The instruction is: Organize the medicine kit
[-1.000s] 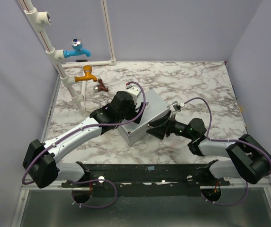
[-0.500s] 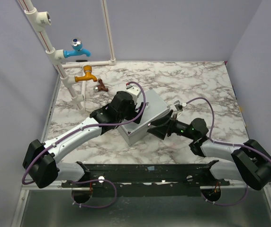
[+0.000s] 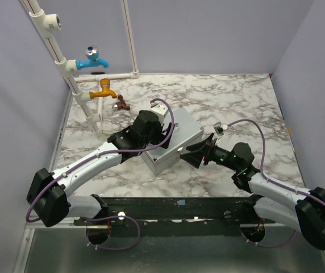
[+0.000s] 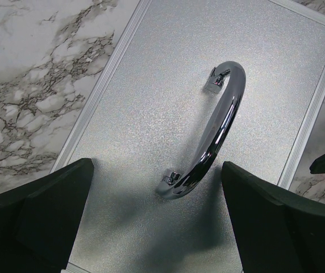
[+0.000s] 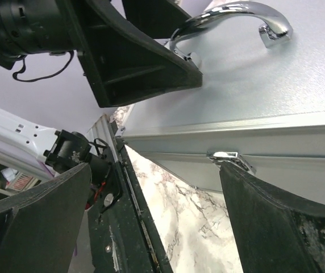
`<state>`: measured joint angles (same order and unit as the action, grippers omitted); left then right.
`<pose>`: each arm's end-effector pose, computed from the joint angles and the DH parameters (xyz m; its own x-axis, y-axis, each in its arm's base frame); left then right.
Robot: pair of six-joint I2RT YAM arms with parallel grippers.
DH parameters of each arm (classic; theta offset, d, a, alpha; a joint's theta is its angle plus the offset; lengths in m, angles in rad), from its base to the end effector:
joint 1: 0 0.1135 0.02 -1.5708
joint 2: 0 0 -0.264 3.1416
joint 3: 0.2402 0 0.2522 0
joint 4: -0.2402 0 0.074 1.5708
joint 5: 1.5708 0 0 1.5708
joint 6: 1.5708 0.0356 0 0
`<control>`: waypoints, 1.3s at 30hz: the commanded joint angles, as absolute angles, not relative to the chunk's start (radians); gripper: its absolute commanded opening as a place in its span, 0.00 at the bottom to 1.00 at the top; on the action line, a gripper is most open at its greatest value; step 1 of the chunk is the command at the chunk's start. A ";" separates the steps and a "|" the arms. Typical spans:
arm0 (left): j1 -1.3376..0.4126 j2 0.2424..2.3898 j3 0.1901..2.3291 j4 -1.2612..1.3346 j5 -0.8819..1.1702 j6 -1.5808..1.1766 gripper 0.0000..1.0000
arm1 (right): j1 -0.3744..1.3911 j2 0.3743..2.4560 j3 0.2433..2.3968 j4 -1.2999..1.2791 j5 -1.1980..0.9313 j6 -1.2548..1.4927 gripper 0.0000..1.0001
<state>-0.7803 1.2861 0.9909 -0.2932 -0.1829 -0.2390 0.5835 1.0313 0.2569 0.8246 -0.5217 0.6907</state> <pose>0.2095 -0.1982 0.2925 -0.5215 0.1887 -0.8321 0.4743 0.8748 -0.0988 0.1623 0.1284 0.2169 -0.5367 0.3076 -0.7858 -0.7150 0.3287 0.6170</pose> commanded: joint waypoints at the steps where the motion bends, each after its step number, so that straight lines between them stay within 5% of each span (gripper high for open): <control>1: -0.782 1.298 0.926 -0.394 -0.181 -0.300 0.99 | 0.589 1.031 0.250 0.745 -0.478 0.681 0.97; 39: -0.782 1.308 0.898 -0.368 -0.157 -0.307 0.98 | 0.621 1.166 0.333 0.851 -0.550 0.704 0.95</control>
